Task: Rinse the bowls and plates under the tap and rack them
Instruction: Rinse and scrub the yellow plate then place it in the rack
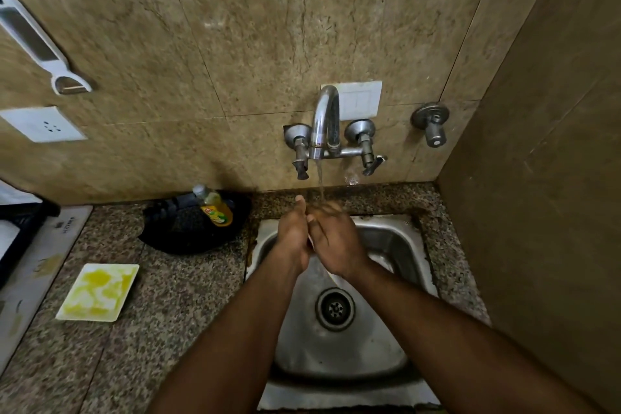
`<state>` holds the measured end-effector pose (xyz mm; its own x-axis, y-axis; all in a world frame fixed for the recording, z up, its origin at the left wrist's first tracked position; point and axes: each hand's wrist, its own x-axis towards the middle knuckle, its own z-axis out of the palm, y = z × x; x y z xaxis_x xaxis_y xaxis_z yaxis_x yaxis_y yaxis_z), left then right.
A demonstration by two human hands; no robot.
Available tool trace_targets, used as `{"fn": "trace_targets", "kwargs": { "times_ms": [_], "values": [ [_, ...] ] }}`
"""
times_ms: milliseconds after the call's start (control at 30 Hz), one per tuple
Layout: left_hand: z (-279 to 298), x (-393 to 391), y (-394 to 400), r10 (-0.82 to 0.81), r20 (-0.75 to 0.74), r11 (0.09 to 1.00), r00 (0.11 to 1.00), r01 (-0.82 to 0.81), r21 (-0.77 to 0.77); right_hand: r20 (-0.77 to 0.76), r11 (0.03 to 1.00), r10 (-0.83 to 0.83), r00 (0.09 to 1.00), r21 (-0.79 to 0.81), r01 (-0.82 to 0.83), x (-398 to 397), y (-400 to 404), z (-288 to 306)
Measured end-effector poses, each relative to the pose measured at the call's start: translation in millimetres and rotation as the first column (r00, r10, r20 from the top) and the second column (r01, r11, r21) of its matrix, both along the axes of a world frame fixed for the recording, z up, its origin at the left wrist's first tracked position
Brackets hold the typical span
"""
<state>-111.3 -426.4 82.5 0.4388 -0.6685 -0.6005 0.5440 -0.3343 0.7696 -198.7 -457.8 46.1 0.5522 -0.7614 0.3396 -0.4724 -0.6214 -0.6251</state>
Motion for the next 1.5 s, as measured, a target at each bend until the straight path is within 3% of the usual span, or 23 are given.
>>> {"fn": "trace_targets", "kwargs": {
  "times_ms": [100,200,300,367,400,433,500,533,567,600,633,700,767,867,933,1000,1100,1200,1267,1367,1500],
  "values": [
    [10,3,4,-0.02,0.013,0.999,1.0,0.02,0.04,-0.07,0.998,0.039,0.997,-0.037,-0.041,-6,-1,-5],
    [10,-7,8,-0.076,0.248,0.997,0.966,0.081,-0.008,-0.093,1.0,-0.026,0.995,0.015,0.027,-5,-5,-6],
    [0,-14,15,-0.047,0.365,0.995,0.93,0.076,-0.066,-0.087,0.923,-0.113,0.99,0.36,0.137,-1,-16,5],
    [-5,-14,23,-0.055,0.416,0.993,0.908,0.095,-0.076,-0.05,0.737,-0.235,0.971,0.642,0.211,0,-23,14],
    [-5,-14,27,-0.072,0.426,0.988,0.902,0.124,-0.094,-0.083,0.707,-0.26,0.962,0.662,0.248,0,-21,15],
    [-6,-13,30,-0.084,0.435,0.984,0.896,0.144,-0.107,-0.137,0.776,-0.242,0.961,0.567,0.276,-1,-16,17],
    [-4,-8,31,-0.07,0.457,0.978,0.886,0.152,-0.144,-0.174,0.954,-0.129,0.976,0.246,0.17,-3,-1,11],
    [-5,-5,29,-0.068,0.459,0.975,0.886,0.156,-0.157,-0.151,0.977,-0.077,0.986,0.188,0.105,-5,1,4],
    [-4,-4,29,-0.071,0.453,0.974,0.888,0.161,-0.161,-0.092,0.963,-0.063,0.994,0.255,0.085,-7,1,2],
    [-4,-3,29,-0.069,0.435,0.974,0.898,0.154,-0.163,0.012,0.911,-0.108,0.994,0.402,0.094,-9,-3,2],
    [-4,-3,30,-0.07,0.42,0.976,0.905,0.15,-0.159,0.087,0.797,-0.223,0.971,0.589,0.13,-9,-6,5],
    [-7,-3,32,-0.096,0.381,0.975,0.919,0.164,-0.148,0.104,0.44,-0.447,0.889,0.89,0.118,-11,-19,9],
    [-9,-2,33,-0.077,0.3,0.979,0.951,0.129,-0.159,0.056,0.243,-0.492,0.868,0.967,0.075,-18,-29,12],
    [-11,7,35,-0.048,0.201,0.984,0.979,0.081,-0.161,0.044,0.153,-0.523,0.851,0.987,0.043,-31,-31,15],
    [-17,17,39,-0.026,0.163,0.984,0.986,0.054,-0.168,0.036,0.151,-0.523,0.852,0.987,0.051,-42,-32,13],
    [-29,27,41,-0.028,0.252,0.988,0.967,0.066,-0.14,0.048,0.182,-0.488,0.872,0.982,0.048,-52,-31,12],
    [-40,35,38,-0.109,0.553,0.99,0.826,0.139,-0.013,0.074,0.251,-0.446,0.892,0.967,0.045,-55,-30,10],
    [-39,36,33,-0.239,0.803,0.969,0.546,0.188,0.161,0.114,0.365,-0.439,0.891,0.929,0.061,-45,-30,13],
    [-36,29,28,-0.291,0.832,0.941,0.472,0.297,0.161,0.102,0.431,-0.424,0.9,0.896,0.101,-34,-27,15],
    [-41,8,22,-0.334,0.896,0.892,0.294,0.406,0.2,0.117,0.45,-0.483,0.868,0.883,0.132,-19,-21,22],
    [-41,-6,23,-0.185,0.979,0.839,0.081,0.531,0.114,0.235,0.443,-0.585,0.776,0.894,0.063,-13,-22,29]
  ]
}}
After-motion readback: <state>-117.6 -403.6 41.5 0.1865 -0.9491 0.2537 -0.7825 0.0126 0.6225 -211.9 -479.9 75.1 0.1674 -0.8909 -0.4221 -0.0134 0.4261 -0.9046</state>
